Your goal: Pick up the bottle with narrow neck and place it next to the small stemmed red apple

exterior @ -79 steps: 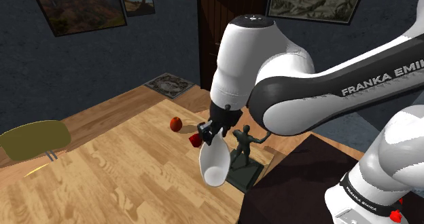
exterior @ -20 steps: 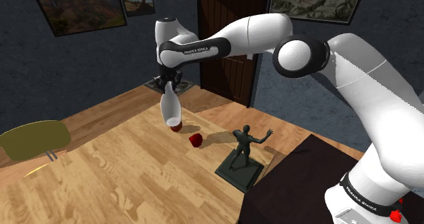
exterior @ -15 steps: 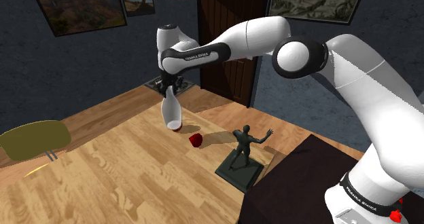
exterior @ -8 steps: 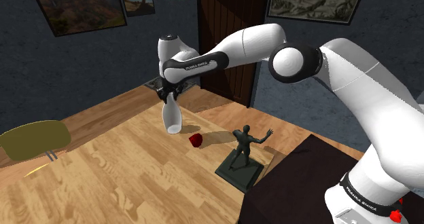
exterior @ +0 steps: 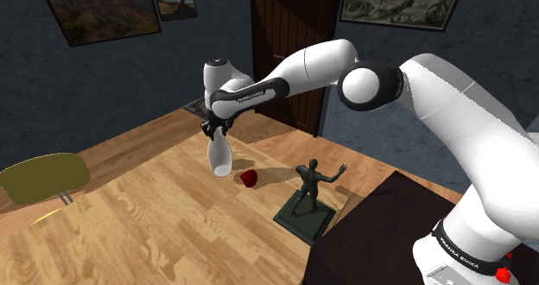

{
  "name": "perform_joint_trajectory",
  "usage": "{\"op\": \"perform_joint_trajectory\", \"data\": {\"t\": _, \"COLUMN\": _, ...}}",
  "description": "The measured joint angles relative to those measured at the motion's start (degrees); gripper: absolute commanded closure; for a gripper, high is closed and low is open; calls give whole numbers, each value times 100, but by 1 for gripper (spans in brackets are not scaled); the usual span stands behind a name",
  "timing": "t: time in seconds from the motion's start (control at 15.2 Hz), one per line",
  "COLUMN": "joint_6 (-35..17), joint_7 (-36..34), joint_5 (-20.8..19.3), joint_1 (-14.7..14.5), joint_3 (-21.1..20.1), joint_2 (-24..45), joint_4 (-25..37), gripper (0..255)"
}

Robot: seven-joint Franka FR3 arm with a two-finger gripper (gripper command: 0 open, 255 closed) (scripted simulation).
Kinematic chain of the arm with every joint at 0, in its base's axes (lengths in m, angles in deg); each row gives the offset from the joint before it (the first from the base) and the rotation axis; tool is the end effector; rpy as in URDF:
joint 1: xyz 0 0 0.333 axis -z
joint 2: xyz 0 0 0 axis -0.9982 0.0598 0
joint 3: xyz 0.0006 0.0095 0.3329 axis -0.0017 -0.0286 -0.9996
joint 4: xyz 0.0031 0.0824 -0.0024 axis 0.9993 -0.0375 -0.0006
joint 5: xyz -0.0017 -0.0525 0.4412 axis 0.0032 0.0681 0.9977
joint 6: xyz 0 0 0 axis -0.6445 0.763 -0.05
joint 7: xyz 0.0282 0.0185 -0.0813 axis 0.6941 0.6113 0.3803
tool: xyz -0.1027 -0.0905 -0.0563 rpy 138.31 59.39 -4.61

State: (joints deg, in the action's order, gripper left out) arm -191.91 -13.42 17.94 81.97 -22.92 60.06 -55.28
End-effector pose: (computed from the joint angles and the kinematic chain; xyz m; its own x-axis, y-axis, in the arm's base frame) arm 0.8282 0.2719 0.1820 0.9740 -0.0277 0.2250 -0.0233 -0.9995 -0.0222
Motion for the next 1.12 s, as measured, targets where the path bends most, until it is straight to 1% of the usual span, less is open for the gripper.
{"op": "perform_joint_trajectory", "data": {"t": 0.4, "joint_6": -172, "joint_7": 5, "joint_5": -50, "joint_1": -70, "joint_3": 77, "joint_2": 372, "joint_4": 221, "gripper": 255}}
{"op": "perform_joint_trajectory", "data": {"t": 0.92, "joint_6": -265, "joint_7": -25, "joint_5": -72, "joint_1": -75, "joint_3": 98, "joint_2": 427, "joint_4": 182, "gripper": 255}}
{"op": "perform_joint_trajectory", "data": {"t": 0.99, "joint_6": -265, "joint_7": -25, "joint_5": -72, "joint_1": -75, "joint_3": 98, "joint_2": 428, "joint_4": 183, "gripper": 0}}
{"op": "perform_joint_trajectory", "data": {"t": 1.12, "joint_6": -266, "joint_7": -25, "joint_5": -73, "joint_1": -75, "joint_3": 98, "joint_2": 426, "joint_4": 183, "gripper": 0}}
